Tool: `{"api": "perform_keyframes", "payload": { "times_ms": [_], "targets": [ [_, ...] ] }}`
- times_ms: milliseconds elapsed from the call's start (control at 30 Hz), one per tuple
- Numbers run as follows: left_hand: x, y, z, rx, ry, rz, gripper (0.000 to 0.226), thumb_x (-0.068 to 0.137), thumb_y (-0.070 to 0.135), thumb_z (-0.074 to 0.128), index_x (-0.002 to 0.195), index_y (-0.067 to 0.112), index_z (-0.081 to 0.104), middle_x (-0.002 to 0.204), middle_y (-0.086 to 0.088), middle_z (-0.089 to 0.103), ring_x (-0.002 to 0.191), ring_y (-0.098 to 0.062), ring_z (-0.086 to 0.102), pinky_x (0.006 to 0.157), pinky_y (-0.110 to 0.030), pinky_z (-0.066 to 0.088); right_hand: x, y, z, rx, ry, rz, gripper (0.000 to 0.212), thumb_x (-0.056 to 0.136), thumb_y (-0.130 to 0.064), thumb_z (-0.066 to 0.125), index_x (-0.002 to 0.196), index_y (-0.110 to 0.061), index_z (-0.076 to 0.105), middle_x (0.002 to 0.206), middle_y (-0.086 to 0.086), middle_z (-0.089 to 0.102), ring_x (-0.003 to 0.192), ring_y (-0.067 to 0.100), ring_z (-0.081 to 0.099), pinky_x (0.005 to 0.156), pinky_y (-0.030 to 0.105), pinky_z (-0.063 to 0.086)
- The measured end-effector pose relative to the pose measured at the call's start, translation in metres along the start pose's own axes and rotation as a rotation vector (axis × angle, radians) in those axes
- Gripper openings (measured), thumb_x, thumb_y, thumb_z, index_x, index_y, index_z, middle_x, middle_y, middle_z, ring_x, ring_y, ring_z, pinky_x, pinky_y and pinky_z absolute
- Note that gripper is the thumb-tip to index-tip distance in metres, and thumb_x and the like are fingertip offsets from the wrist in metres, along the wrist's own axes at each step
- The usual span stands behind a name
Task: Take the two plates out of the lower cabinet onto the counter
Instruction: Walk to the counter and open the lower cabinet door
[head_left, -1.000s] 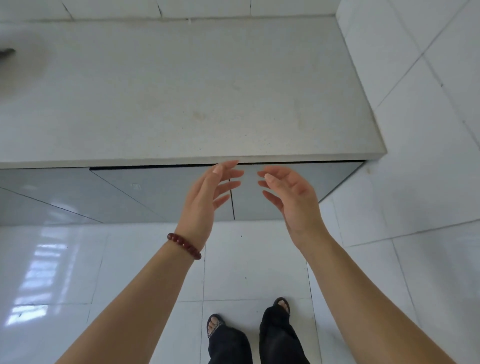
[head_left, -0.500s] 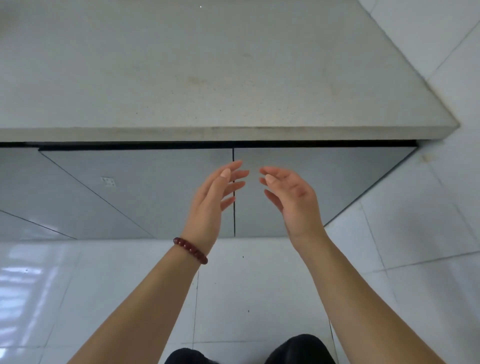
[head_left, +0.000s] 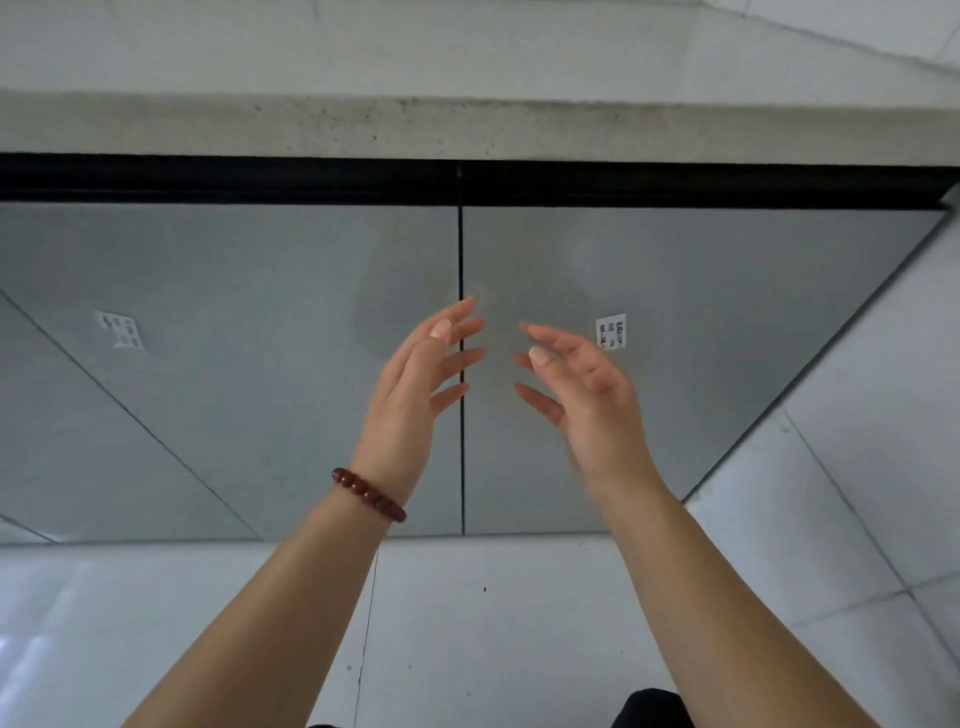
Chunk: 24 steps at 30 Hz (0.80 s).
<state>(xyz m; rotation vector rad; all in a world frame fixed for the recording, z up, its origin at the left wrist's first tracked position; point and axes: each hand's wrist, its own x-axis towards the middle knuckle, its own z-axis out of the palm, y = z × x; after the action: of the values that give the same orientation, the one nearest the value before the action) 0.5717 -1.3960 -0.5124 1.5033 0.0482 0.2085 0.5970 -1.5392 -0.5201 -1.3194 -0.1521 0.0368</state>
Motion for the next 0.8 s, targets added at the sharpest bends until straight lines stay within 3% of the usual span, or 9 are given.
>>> {"api": "perform_keyframes", "payload": {
  "times_ms": [100,233,333,533,667,800],
  "targets": [
    [-0.001,-0.012,0.002,0.008,-0.013,0.059,0.038,0.082,0.048,0.039,0.112,0.044,0.061,0.115,0.018,0.066,0.106,-0.005,0.062,0.088,-0.031,0.046,-0.001,0.012,-0.005,0.007,-0.037,-0.052,0.018,0.085,-0.012,0.063,0.091,-0.027,0.07,0.105,0.003,0.063,0.087,0.011,0.061,0.09,0.039,0.052],
    [-0.003,-0.014,0.006,0.004,-0.02,0.103,0.036,0.082,0.049,0.039,0.111,0.044,0.061,0.115,0.017,0.066,0.107,-0.005,0.062,0.087,-0.031,0.046,0.002,0.015,-0.009,0.006,-0.051,-0.101,0.016,0.083,-0.014,0.065,0.091,-0.028,0.069,0.092,0.001,0.071,0.089,0.012,0.062,0.089,0.038,0.052],
    [-0.004,-0.006,0.007,0.009,-0.027,0.122,0.036,0.082,0.049,0.039,0.111,0.044,0.061,0.117,0.016,0.066,0.108,-0.006,0.062,0.09,-0.033,0.046,0.004,0.007,-0.008,-0.014,-0.049,-0.135,0.017,0.085,-0.015,0.064,0.094,-0.028,0.069,0.083,-0.014,0.073,0.092,0.011,0.064,0.09,0.037,0.052],
    [0.002,0.014,0.002,0.089,-0.012,0.204,0.04,0.085,0.047,0.039,0.119,0.04,0.058,0.119,0.016,0.065,0.112,0.001,0.056,0.095,-0.032,0.044,0.008,-0.008,-0.001,-0.142,-0.076,-0.244,0.019,0.085,-0.02,0.065,0.1,-0.031,0.066,0.092,-0.019,0.071,0.094,-0.003,0.062,0.089,0.026,0.049],
    [0.008,0.017,-0.007,0.396,0.059,0.383,0.04,0.087,0.038,0.043,0.124,0.029,0.056,0.129,0.012,0.056,0.121,0.004,0.046,0.104,-0.024,0.037,0.019,-0.014,0.0,-0.67,-0.016,-0.596,0.03,0.087,-0.016,0.062,0.117,-0.016,0.061,0.126,-0.004,0.058,0.119,0.002,0.048,0.102,0.017,0.034],
    [0.016,0.018,-0.016,0.807,0.011,0.533,0.044,0.09,0.04,0.043,0.131,0.027,0.049,0.138,0.007,0.046,0.131,-0.007,0.037,0.109,-0.022,0.026,0.026,-0.017,0.008,-0.827,-0.043,-0.653,0.038,0.086,-0.013,0.061,0.124,-0.011,0.058,0.136,0.003,0.053,0.128,0.014,0.044,0.107,0.018,0.028]
  ]
}}
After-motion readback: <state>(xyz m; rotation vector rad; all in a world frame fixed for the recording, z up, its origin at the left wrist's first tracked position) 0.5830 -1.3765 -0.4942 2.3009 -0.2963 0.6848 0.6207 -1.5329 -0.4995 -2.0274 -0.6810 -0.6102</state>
